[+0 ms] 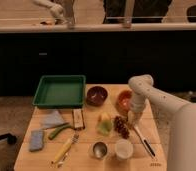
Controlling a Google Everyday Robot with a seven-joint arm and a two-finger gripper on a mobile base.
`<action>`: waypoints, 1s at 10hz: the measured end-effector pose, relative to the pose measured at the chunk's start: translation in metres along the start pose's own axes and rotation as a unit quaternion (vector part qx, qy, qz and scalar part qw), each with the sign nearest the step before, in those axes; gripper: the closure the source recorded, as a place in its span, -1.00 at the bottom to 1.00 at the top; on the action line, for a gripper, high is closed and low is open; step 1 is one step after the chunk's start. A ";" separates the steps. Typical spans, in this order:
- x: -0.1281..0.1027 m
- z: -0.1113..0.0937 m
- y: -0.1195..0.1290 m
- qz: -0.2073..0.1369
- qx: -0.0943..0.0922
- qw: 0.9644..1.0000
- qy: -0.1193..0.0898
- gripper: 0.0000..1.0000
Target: Place brush in table surface
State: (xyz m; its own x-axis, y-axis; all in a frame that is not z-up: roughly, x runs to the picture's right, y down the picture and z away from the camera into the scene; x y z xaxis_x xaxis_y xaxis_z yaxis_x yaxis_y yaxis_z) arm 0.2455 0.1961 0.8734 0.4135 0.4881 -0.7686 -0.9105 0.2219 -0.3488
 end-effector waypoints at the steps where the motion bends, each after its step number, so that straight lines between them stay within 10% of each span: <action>1: 0.000 0.000 0.000 0.000 0.000 1.000 0.000 0.94; 10: 0.002 0.001 -0.002 0.002 0.000 1.000 0.001 0.93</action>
State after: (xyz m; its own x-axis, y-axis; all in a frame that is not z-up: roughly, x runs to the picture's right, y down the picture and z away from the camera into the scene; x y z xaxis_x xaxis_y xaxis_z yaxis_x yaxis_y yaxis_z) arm 0.2483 0.1973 0.8732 0.4095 0.4879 -0.7709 -0.9123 0.2199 -0.3455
